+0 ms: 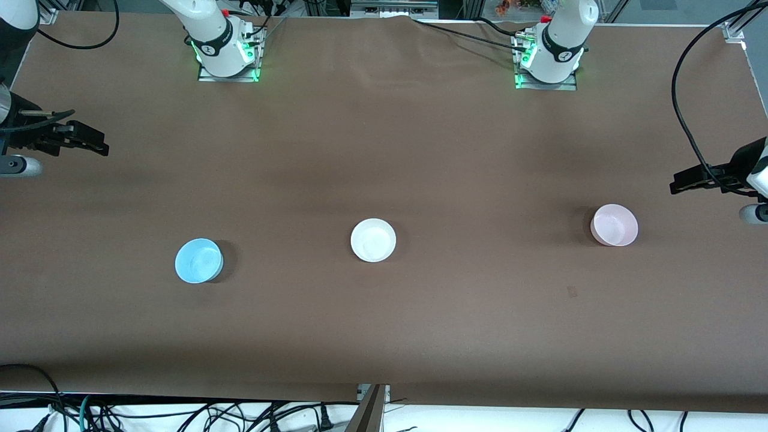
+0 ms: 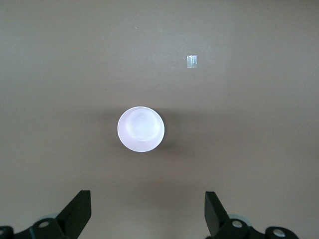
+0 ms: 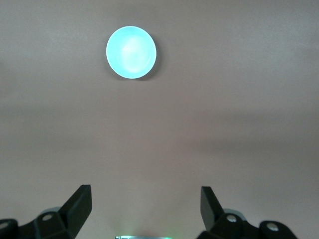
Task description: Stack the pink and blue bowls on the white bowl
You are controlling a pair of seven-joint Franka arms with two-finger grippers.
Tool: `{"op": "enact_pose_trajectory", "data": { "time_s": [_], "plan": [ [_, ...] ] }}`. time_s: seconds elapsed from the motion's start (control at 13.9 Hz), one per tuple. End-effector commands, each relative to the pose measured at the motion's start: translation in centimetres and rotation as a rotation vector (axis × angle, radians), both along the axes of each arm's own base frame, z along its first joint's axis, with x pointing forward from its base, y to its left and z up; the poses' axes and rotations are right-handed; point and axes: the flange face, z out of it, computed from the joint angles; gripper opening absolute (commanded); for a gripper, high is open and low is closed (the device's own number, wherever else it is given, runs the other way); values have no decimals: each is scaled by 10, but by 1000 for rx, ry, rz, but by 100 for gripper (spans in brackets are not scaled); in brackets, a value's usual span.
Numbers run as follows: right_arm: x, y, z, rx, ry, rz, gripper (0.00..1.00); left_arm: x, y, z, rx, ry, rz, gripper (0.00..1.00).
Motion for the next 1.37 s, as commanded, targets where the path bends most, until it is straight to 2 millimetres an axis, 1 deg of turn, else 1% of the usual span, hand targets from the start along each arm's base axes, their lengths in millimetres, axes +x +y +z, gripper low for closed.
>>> {"op": "enact_pose_trajectory", "data": {
  "time_s": [0.0,0.14,0.22,0.36,0.43,0.5,0.58,0.65,0.79,0.94,1.08,1.15,1.22,1.3],
  "plan": [
    [-6,-1,6,4,0,12,96,-1,3,5,9,0,-21,100],
    [-6,0,6,4,0,14,96,-2,10,2,9,5,-9,100],
    [-6,0,6,4,0,14,96,-2,19,-5,7,14,4,100],
    [-6,0,6,4,0,14,96,-4,44,-16,-29,13,4,100],
    [-6,-1,6,4,0,12,96,-6,58,-25,-47,22,-10,100],
    [-6,0,6,4,0,14,96,-5,72,-35,-50,28,-13,100],
    [-6,-1,6,4,0,12,96,-7,86,-51,-56,52,-13,100],
    [-6,-1,6,4,0,12,96,-7,97,-63,-72,39,-13,100],
    [-6,-1,6,4,0,12,96,-14,117,-99,-86,18,-2,100],
    [-6,0,6,4,0,14,96,-19,123,-138,-124,-16,-20,100],
    [-3,0,5,5,-8,14,96,-20,127,-164,-136,-26,-37,100],
    [0,2,0,21,-6,12,96,-21,126,-172,-147,-25,-42,100],
    [5,8,-13,71,2,6,96,-22,125,-182,-166,-16,-63,100],
    [15,11,-27,95,-7,1,96,-24,126,-191,-185,-16,-91,100]
  ]
}}
